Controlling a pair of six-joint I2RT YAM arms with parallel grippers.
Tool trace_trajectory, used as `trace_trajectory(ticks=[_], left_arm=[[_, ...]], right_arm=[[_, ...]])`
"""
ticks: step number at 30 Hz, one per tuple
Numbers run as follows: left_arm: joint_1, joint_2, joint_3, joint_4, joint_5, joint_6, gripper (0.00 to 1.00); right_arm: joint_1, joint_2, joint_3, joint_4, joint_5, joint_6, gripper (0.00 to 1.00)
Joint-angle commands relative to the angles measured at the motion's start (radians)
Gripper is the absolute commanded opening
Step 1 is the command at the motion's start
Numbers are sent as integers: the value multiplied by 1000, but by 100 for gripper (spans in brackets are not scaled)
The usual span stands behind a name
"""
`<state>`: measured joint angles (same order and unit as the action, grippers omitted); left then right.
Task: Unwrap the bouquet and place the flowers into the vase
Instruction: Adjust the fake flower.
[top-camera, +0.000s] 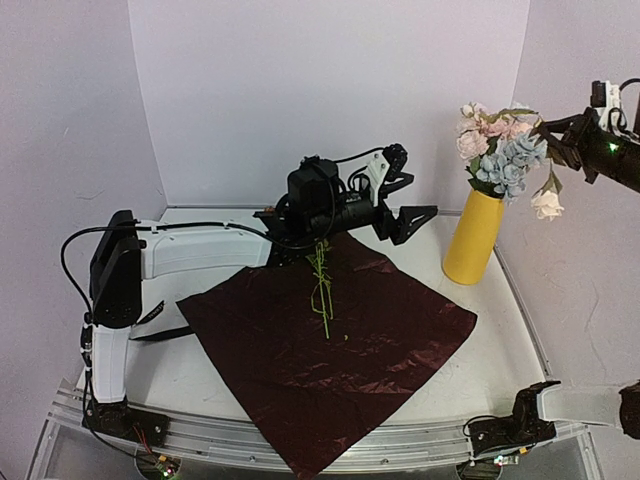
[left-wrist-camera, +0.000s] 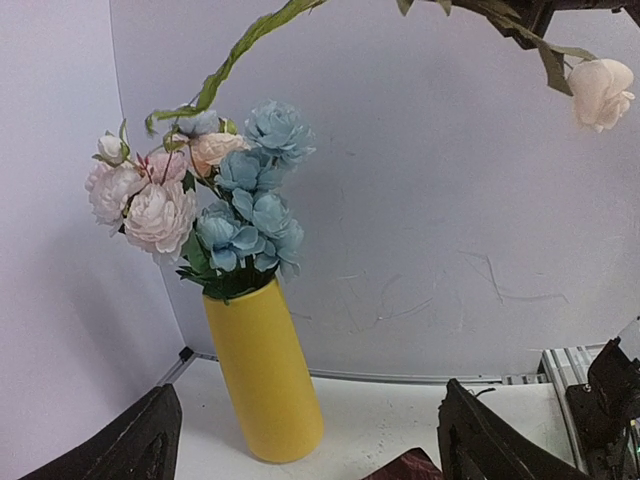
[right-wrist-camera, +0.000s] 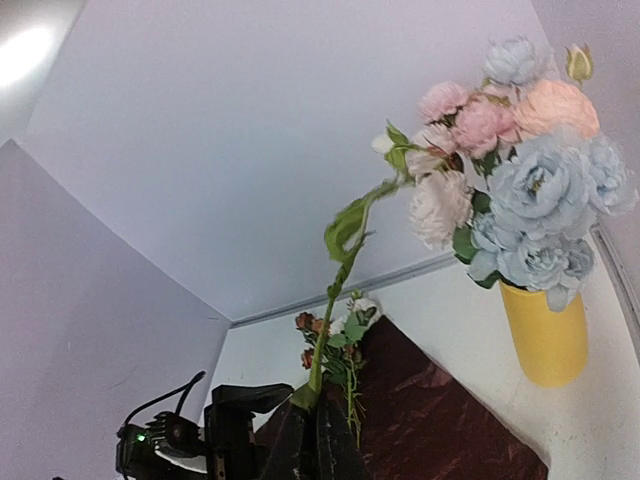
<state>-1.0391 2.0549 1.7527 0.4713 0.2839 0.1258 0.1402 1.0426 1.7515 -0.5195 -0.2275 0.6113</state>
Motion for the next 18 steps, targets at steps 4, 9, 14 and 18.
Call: trace_trajectory(ticks=[4, 9, 14, 18], left_arm=[[-29, -132, 14, 32, -70, 111, 90], [-35, -232, -64, 30, -109, 178, 90], [-39, -362, -196, 29, -157, 205, 92], [-44, -438, -305, 27, -153, 207, 92]], right_arm=[[-1, -38, -31, 136, -256, -63, 0], [-1, -21, -99, 137, -442, -45, 0], [-1, 38, -194, 136, -589, 17, 0], [-1, 71, -271, 135, -615, 45, 0]])
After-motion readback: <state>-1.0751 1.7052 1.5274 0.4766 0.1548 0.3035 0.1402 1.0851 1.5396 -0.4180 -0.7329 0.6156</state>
